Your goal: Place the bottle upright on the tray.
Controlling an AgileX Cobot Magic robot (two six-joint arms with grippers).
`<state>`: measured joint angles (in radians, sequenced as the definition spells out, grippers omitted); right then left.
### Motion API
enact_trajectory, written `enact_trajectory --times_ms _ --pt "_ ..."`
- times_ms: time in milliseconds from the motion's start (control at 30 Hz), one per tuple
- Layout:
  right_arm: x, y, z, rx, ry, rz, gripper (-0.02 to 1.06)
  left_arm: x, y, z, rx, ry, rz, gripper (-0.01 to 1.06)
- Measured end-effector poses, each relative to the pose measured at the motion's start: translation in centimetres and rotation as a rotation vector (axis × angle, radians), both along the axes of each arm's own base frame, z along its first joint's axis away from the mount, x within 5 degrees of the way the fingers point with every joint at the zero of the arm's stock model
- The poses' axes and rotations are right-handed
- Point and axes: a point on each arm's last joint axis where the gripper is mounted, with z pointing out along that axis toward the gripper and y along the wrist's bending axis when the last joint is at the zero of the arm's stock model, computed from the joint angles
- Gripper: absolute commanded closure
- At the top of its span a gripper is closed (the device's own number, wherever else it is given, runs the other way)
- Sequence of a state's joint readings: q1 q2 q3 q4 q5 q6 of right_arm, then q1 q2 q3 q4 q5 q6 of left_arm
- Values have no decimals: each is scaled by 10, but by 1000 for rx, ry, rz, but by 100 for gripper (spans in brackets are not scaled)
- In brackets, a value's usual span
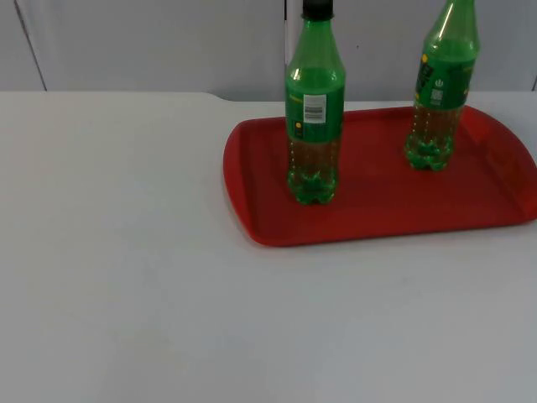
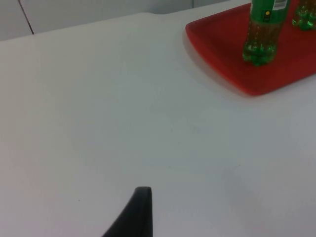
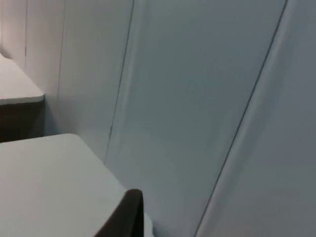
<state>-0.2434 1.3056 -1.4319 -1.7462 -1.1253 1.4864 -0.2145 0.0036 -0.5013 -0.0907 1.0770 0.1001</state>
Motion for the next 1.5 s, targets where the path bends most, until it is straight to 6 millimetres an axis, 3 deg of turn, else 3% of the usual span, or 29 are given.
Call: enact_trajectory --times_ms 167,367,533,567,633,700,867,1067,1267,1400,1433,1500 --pt "-11 1 10 -13 -55 -32 -1 0 0 0 0 0 0 0" --pt "-2 -11 18 -24 -148 -230 -1 0 0 0 0 0 0 0" --pt "15 -49 27 37 -233 -673 -1 0 0 0 0 0 0 0" --pt "15 -49 27 37 -233 -673 -1 0 0 0 0 0 0 0" --pt "21 -65 28 135 -221 -838 -1 0 0 0 0 0 0 0" --pt "26 -81 25 258 -196 -978 -1 0 0 0 0 0 0 0" --pt "40 -91 14 399 -127 -1039 -1 0 0 0 0 0 0 0" --pt "56 -95 0 337 -100 -1058 -1 0 0 0 0 0 0 0" --pt "50 -101 5 222 -174 -1140 -1 0 0 0 0 0 0 0" --pt "37 -125 2 332 -158 -1438 -1 0 0 0 0 0 0 0" --pt "37 -125 2 332 -158 -1438 -1 0 0 0 0 0 0 0" --pt "34 -134 -9 338 -58 -1562 -1 0 0 0 0 0 0 0"
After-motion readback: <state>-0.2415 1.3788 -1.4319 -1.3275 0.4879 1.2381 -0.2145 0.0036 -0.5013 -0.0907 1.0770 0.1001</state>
